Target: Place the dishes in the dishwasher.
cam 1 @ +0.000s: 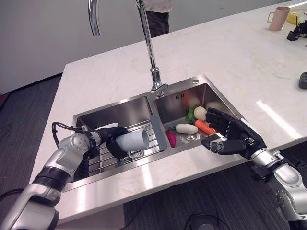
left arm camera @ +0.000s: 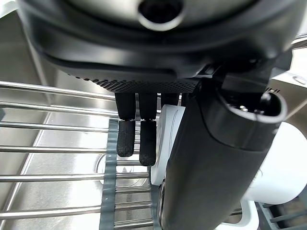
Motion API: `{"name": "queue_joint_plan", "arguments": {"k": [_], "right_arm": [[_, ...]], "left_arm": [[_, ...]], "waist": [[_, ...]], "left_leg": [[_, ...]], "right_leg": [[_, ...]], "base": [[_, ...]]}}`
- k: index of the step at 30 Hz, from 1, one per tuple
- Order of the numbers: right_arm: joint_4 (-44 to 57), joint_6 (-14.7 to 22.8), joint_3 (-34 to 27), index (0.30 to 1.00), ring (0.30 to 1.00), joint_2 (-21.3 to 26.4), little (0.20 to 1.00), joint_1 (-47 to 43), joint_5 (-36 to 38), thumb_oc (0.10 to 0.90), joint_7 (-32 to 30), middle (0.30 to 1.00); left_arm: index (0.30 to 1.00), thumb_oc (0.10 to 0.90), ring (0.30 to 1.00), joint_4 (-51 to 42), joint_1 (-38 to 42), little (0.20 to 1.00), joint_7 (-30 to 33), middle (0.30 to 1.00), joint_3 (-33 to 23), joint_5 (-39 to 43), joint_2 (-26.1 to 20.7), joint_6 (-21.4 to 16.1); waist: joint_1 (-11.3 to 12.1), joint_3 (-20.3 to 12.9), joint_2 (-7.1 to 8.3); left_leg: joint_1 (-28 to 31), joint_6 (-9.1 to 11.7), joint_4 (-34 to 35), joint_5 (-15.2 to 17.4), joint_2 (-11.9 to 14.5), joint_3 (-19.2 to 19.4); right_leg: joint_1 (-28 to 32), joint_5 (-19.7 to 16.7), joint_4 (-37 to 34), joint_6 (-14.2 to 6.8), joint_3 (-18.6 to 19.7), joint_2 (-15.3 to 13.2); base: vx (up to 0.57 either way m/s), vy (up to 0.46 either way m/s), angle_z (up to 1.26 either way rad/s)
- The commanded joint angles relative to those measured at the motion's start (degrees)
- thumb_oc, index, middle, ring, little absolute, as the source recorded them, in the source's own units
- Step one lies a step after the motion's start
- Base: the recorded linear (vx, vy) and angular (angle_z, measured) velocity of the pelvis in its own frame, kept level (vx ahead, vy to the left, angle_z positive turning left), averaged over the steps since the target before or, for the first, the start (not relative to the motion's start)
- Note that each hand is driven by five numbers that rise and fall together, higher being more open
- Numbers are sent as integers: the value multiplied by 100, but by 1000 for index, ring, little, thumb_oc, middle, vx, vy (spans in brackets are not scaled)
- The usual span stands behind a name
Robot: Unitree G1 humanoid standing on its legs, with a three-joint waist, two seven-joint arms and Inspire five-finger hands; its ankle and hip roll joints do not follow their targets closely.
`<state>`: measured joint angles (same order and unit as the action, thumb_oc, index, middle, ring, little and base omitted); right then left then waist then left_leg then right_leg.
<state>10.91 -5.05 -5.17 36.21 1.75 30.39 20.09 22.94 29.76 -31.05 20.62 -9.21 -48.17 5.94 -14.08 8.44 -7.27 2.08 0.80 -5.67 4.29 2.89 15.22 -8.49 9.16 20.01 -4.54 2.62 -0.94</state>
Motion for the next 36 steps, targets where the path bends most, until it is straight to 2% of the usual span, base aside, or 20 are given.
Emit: {"name": "queue_joint_plan", "arguments": {"k": [1,9,14,21,24,29,36], "right_arm": [[407,625,-315,900,900,-65,900,-630,100,800,71,900],[451,620,-472,900,900,-86,900,-499,90,800,75,900],[490,621,-499,900,900,-129,900,-452,52,800,32,900],[617,596,-577,900,900,-333,900,-371,-83,800,-109,900],[675,610,-580,900,900,-417,900,-330,-135,800,-171,900],[793,659,-560,900,900,-619,900,-269,-222,800,-328,900],[1002,778,-555,900,900,-759,900,-205,-221,800,-409,900]], "left_arm": [[300,400,300,-247,695,300,628,300,-428,319,-437,-215],[300,400,300,-525,158,300,1157,300,-1135,805,-616,-402],[300,400,300,-728,-189,300,1398,300,-1537,1286,-610,-388],[300,400,300,-1441,-919,300,1660,300,-2244,1962,-249,-390],[300,400,300,-1758,-1190,300,1409,300,-2425,2651,-14,-258],[300,400,300,-2441,-1710,300,1377,300,-2702,3205,435,-173],[300,400,300,-3154,-2217,300,1626,300,-2883,3381,895,-368]], "waist": [[-45,-342,6],[81,-329,21],[169,-326,38],[371,-290,111],[441,-273,142],[603,-238,207],[809,-205,303]], "left_leg": [[-310,-199,-1152,1347,-63,27],[-340,-183,-1152,1314,-79,-51],[-369,-172,-1152,1294,-88,-120],[-413,-161,-1152,1251,-112,-260],[-432,-157,-1152,1232,-117,-318],[-458,-145,-1152,1214,-123,-433],[-505,-102,-1152,1163,-107,-590]], "right_leg": [[274,505,-282,-163,-479,-205],[276,507,-282,-157,-526,-232],[286,524,-282,-147,-576,-257],[312,542,-282,-119,-680,-284],[322,547,-282,-104,-726,-292],[358,568,-282,-84,-852,-316],[404,611,-282,-27,-1024,-335]], "base": [[0,0,0],[0,0,0],[-2,-2,1],[-13,-25,10],[-18,-36,13],[-15,-67,16],[-19,-103,16]]}}
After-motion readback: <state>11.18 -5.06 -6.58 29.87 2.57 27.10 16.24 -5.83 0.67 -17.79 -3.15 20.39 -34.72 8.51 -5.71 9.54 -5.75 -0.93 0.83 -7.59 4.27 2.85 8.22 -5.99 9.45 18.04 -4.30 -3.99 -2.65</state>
